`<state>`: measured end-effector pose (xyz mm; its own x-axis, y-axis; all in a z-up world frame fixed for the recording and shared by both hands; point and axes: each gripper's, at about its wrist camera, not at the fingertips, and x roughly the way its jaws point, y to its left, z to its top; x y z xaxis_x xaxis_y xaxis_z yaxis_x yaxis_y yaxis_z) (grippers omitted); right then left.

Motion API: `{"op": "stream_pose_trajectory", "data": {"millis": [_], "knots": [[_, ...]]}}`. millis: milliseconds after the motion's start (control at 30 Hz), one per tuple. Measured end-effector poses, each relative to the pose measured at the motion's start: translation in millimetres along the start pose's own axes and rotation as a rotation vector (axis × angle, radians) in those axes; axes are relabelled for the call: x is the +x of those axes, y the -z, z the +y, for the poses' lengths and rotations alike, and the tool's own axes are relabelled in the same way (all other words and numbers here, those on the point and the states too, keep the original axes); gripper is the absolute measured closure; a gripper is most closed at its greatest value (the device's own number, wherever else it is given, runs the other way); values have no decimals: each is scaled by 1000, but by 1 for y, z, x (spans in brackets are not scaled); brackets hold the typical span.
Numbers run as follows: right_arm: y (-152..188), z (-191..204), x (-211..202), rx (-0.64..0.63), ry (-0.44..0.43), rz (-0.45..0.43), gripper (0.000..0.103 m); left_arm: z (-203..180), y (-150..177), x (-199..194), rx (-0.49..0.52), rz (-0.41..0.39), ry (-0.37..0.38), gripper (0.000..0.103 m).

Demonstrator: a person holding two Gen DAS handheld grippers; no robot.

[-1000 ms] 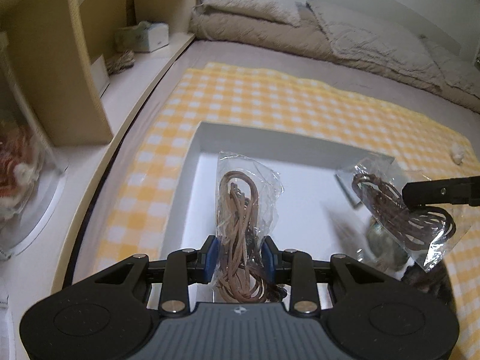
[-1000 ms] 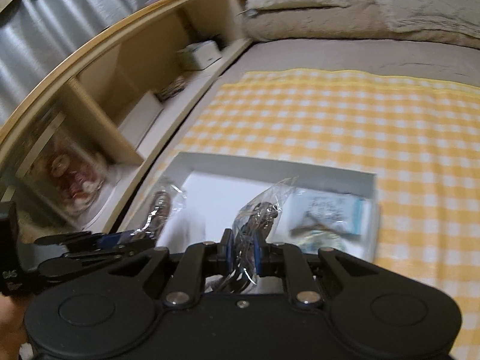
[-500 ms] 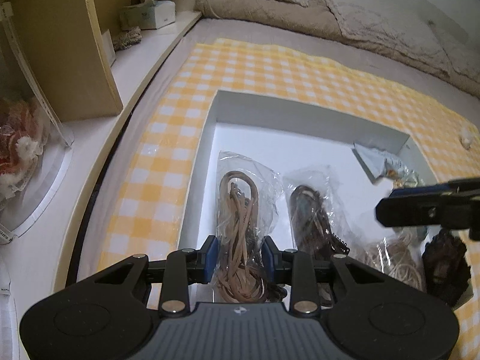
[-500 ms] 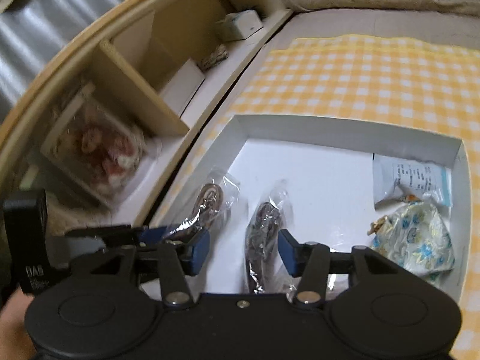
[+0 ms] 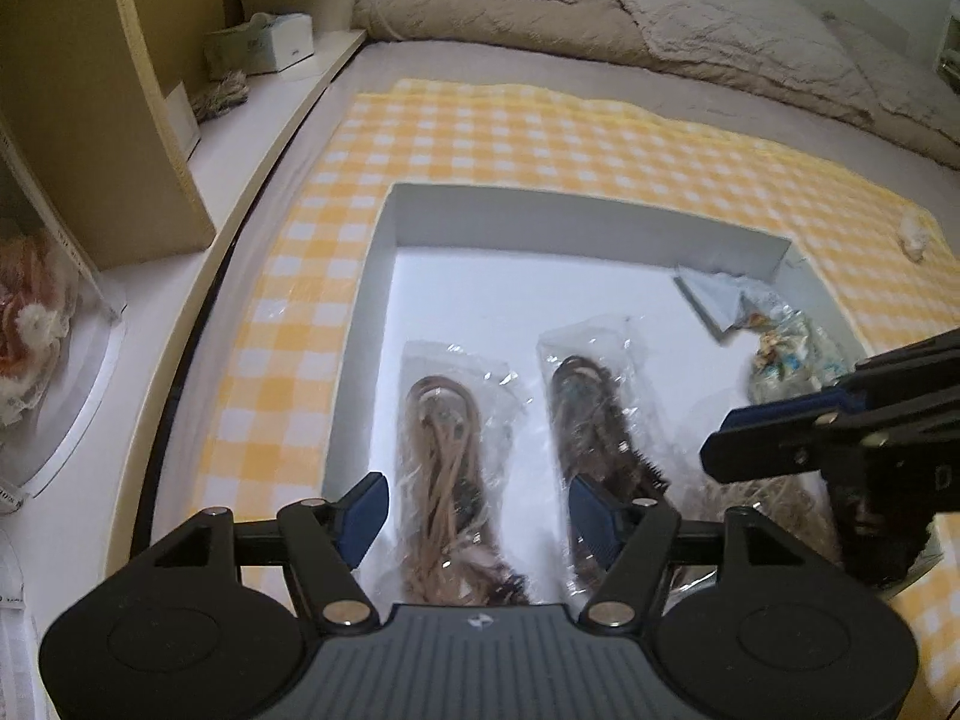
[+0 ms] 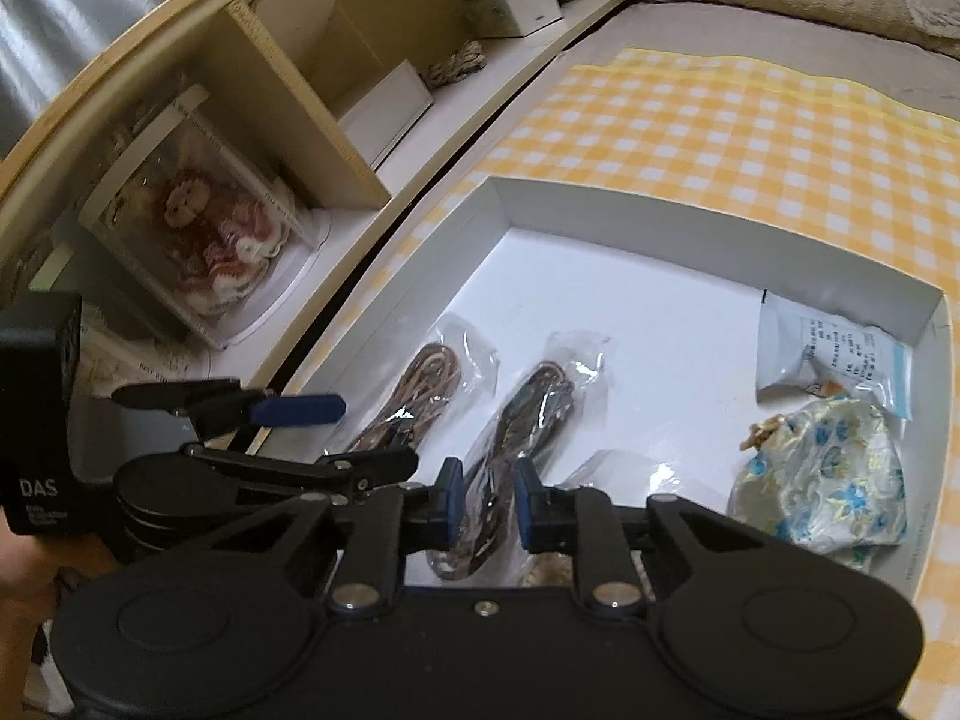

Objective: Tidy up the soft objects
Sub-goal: 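Release the beige cord bag into the box while the right tool releases its bag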

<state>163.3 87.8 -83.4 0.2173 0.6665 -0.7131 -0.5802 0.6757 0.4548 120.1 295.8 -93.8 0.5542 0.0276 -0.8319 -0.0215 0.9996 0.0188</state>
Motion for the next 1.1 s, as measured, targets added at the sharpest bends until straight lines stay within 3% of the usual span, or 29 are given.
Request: {"op": "stream_pose_trajectory", "data": {"millis": [167, 433, 633, 733, 800, 933, 1000, 1100], "knots": [[0, -2, -8, -6, 11, -3, 84, -11, -10, -4, -18, -37, 46, 36], [1, -14, -33, -1, 22, -29, 84, -31, -17, -5, 2, -17, 61, 36], [3, -23, -53, -34, 66, -64, 77, -33, -16, -24, -37, -32, 56, 36], [6, -27, -65, -48, 82, -79, 68, -34, -14, -34, -45, -39, 50, 33], [8, -29, -72, -63, 97, -92, 55, -36, -12, -41, -45, -45, 44, 26], [12, -32, -87, -80, 138, -123, 42, -40, -9, -53, -47, -59, 41, 18], [13, -34, -93, -78, 149, -136, 28, -42, -8, -59, -50, -70, 34, 11], [15, -36, -102, -83, 170, -157, 16, -44, -5, -68, -59, -85, 24, 5]]}}
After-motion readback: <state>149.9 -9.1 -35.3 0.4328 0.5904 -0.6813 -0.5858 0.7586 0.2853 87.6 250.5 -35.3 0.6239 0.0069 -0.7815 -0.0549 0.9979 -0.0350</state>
